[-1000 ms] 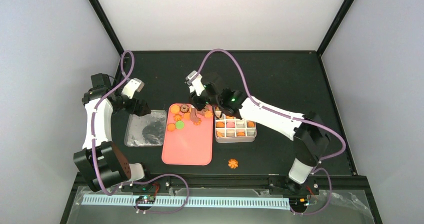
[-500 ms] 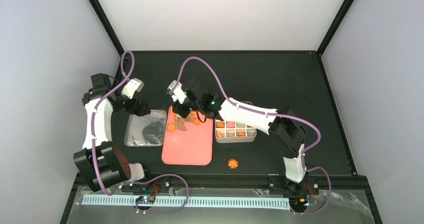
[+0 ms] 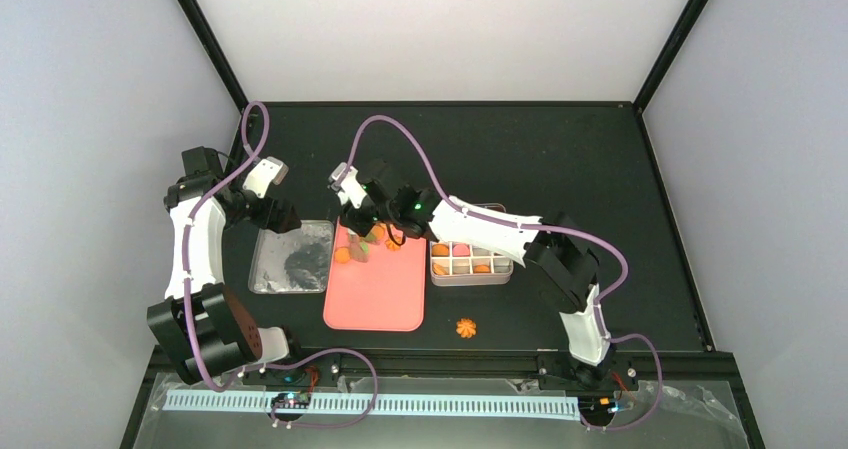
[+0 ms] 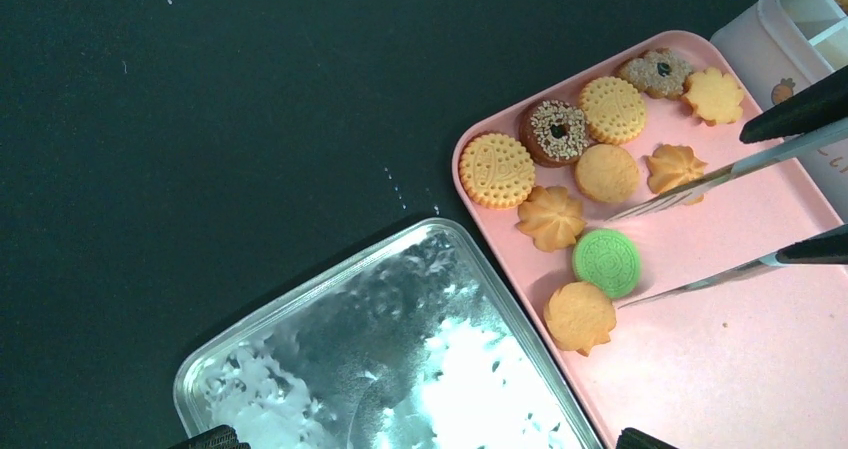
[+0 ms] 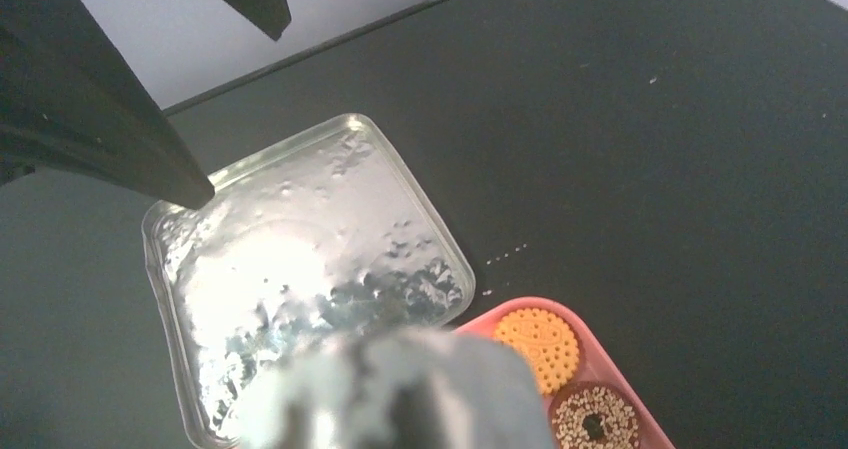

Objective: Pack the cookies
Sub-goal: Pick up the fake cookies from the plate.

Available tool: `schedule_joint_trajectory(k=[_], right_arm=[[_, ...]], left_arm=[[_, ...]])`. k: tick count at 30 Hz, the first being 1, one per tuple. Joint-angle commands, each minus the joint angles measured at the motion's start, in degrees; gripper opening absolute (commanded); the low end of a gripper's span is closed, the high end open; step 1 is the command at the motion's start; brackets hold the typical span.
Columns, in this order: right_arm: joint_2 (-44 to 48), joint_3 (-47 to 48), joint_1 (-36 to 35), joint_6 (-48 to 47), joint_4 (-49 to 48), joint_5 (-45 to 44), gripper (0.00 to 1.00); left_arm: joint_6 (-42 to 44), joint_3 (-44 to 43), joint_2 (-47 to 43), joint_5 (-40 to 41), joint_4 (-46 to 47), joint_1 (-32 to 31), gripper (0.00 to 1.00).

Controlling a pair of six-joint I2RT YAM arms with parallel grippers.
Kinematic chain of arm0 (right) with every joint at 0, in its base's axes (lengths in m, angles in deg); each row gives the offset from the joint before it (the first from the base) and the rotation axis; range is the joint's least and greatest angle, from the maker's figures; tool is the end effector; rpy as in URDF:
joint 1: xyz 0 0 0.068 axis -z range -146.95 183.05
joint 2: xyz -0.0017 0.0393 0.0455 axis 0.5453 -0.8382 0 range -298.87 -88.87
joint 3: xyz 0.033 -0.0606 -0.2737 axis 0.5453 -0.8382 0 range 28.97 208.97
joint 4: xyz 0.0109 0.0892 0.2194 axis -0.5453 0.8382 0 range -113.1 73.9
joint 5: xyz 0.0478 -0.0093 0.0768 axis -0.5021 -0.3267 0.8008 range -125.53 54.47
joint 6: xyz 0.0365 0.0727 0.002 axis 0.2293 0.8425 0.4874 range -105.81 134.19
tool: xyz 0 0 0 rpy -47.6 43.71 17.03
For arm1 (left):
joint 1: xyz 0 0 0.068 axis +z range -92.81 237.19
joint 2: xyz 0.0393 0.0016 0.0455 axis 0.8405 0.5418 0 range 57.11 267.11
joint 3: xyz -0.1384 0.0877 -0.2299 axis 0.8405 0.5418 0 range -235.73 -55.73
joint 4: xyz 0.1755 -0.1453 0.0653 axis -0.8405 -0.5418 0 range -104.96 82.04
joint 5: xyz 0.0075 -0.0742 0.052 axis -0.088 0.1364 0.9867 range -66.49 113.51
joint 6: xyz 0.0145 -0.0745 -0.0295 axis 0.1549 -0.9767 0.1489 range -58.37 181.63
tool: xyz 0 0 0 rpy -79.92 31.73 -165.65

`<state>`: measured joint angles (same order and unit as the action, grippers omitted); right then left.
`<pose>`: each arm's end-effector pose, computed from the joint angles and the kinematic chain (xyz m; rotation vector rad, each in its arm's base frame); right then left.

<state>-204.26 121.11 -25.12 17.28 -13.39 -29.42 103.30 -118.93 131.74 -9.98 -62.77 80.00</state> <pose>0.2484 0.4145 0.2512 -1.0902 1.9508 0.7211 0.2246 0.0521 0.2714 0.5583 2.4075 -0.3509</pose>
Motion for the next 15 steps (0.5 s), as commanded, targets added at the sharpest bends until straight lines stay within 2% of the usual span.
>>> schedule_joint_trajectory(k=[1, 15], right_arm=[[-0.1, -0.2, -0.4, -0.1, -5.3, -1.2, 0.4], [-0.5, -2.6, -0.7, 0.4, -6.9, -0.6, 0.36]], left_arm=[[0.8, -0.1, 0.0, 0.1, -0.3, 0.3, 0.99], [0.9, -0.1, 0.3, 0.3, 0.0, 0.3, 0.99]])
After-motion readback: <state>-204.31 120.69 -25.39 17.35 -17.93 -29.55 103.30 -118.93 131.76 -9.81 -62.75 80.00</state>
